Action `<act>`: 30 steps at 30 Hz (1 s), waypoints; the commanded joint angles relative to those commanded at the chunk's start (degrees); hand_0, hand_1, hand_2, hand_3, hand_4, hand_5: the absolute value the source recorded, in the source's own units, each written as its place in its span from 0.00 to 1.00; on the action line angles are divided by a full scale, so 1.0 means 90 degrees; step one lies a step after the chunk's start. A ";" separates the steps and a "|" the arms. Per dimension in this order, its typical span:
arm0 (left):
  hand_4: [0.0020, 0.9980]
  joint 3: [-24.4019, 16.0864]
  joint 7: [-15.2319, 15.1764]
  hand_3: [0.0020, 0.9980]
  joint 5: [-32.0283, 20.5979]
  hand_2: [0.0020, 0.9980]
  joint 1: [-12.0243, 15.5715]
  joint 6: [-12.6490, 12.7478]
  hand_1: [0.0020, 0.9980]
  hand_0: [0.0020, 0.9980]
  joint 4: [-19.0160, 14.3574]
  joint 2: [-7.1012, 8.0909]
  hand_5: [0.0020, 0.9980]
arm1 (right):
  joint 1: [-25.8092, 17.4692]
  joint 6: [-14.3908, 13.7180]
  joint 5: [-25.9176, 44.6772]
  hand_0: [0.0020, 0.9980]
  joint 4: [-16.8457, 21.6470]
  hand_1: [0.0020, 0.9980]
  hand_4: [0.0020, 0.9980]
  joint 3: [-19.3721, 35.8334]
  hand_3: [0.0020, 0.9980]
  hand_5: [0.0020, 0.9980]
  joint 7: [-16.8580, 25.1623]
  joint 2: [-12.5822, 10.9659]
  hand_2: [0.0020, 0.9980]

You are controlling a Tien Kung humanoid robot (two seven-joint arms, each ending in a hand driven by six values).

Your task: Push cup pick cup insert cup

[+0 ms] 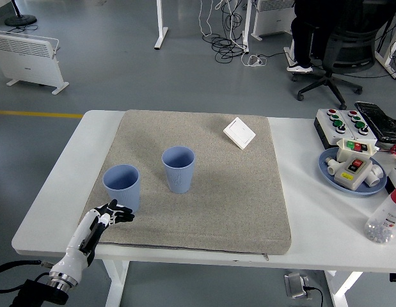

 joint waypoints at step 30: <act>0.61 -0.0178 0.0140 0.52 0.0860 0.56 -0.0880 -0.0075 0.63 0.74 0.1091 -0.0089 1.00 | -0.0067 -0.0007 -0.0032 0.76 0.0000 0.63 0.07 0.0007 0.56 0.48 -0.0026 0.0008 0.66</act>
